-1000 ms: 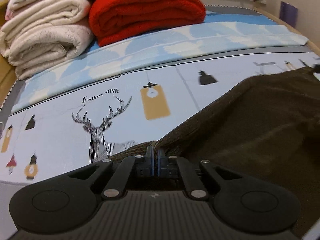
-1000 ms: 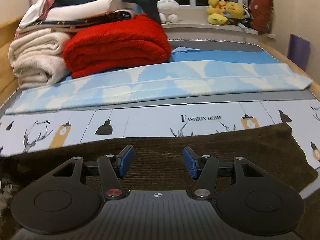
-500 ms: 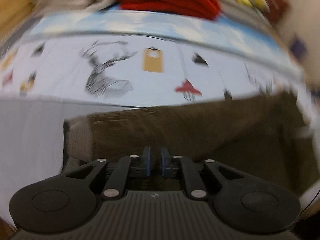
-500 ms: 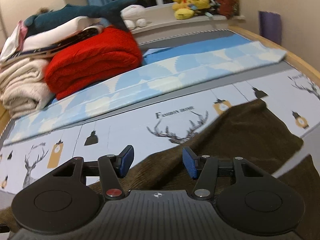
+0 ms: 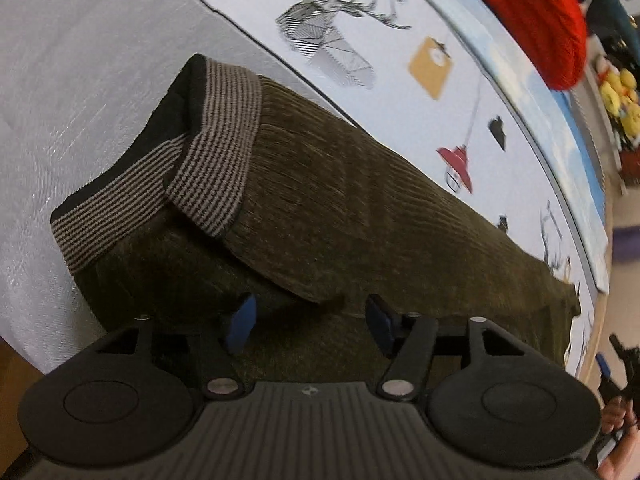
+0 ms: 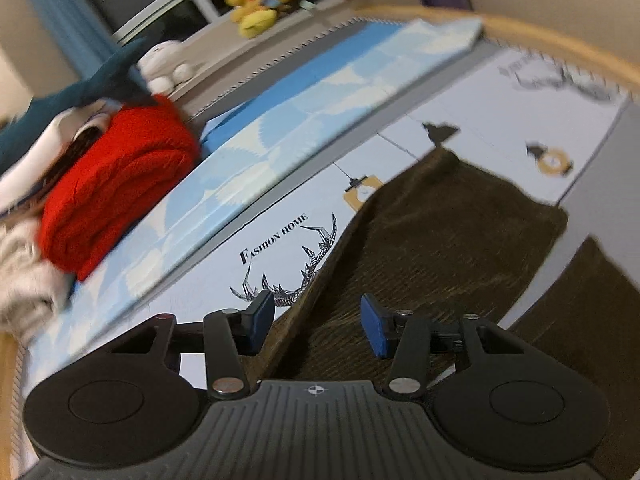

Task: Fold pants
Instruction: 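Grasp the waistband edge with the left gripper while the right gripper pinches the pants' other end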

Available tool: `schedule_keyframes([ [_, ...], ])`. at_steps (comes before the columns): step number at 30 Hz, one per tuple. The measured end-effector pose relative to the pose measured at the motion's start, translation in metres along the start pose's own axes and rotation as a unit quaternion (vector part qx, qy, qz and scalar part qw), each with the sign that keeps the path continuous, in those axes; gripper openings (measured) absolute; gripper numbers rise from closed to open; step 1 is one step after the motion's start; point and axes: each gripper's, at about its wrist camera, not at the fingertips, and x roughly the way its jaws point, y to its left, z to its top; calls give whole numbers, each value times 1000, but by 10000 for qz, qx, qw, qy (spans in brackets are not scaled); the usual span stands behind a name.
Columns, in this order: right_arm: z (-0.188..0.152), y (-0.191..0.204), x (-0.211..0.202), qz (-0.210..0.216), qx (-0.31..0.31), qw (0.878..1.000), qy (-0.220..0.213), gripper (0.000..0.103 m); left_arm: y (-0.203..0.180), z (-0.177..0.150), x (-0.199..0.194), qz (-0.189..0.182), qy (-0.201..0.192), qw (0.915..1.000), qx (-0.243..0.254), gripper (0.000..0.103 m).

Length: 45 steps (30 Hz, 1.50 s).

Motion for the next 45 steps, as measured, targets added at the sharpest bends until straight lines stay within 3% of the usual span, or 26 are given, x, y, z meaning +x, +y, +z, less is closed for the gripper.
schedule_keyframes([
  [4,4,-12,28,248,550,9977,319,51,1,9,3,72,-121,9996,-228,66],
  [9,-1,-7,63,268,733,9954,549,51,3,18,-14,-156,-952,9929,-698,65],
  [12,-5,-1,85,177,640,9959,607,51,-7,18,-23,-236,-1288,9894,-632,65],
  [20,-13,3,138,-37,490,9957,788,52,-17,23,-4,94,-1041,9923,-657,65],
  [22,-14,4,148,-89,433,9957,808,52,-13,21,-1,248,-990,9929,-617,56],
  [24,-14,6,157,-167,359,9957,838,52,-10,21,1,454,-970,9926,-570,32],
  [26,-15,7,164,-232,284,9958,837,51,-8,24,1,524,-970,9925,-525,15],
  [27,-15,8,166,-278,222,9960,817,47,-7,25,1,528,-992,9925,-488,12],
  [28,-15,9,167,-307,148,9963,784,31,-7,26,0,493,-1008,9927,-448,12],
  [29,-14,10,168,-297,72,9966,767,21,-7,27,-2,475,-1015,9929,-407,10],
  [30,-13,10,168,-269,27,9969,743,9,-7,27,-3,461,-1020,9931,-360,9],
  [32,-10,12,163,-174,-23,9977,649,5,-6,26,-6,412,-1032,9933,-303,8],
  [39,-1,15,121,103,-82,9991,395,3,-3,23,-27,118,-1221,9924,-40,7],
  [45,8,9,40,408,-189,9987,224,3,9,16,-57,-199,-1434,9888,351,6],
])
